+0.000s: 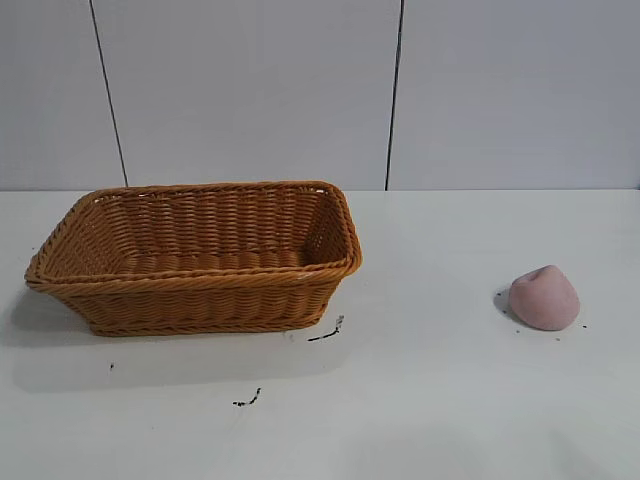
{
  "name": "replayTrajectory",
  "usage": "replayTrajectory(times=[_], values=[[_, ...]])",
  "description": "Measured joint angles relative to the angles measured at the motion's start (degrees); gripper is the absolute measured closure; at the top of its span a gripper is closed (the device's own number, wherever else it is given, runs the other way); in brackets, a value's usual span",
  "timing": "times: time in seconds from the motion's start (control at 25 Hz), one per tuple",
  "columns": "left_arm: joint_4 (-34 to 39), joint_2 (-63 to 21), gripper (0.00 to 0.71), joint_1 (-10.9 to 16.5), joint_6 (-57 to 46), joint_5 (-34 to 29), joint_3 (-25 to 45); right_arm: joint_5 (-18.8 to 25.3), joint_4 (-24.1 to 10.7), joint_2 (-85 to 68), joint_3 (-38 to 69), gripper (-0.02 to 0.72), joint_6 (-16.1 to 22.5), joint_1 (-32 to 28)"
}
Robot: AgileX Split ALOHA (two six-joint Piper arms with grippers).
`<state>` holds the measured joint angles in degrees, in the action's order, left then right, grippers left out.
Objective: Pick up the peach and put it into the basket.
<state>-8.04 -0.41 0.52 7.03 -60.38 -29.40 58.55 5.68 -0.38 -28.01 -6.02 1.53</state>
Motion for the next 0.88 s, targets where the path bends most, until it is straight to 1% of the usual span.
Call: replayTrajectory(times=[0.72, 0.76, 0.88], values=[[0.0, 0.0, 0.016, 0.0, 0.0, 0.0, 0.0, -0.1, 0.0, 0.9, -0.3, 0.049, 0.2, 0.0], [0.0, 0.0, 0.016, 0.0, 0.0, 0.0, 0.0, -0.4, 0.0, 2.2, -0.8, 0.049, 0.5, 0.0], [0.0, 0.0, 0.016, 0.0, 0.0, 0.0, 0.0, -3.4, -0.3, 9.8, -2.9, 0.049, 1.9, 0.0]])
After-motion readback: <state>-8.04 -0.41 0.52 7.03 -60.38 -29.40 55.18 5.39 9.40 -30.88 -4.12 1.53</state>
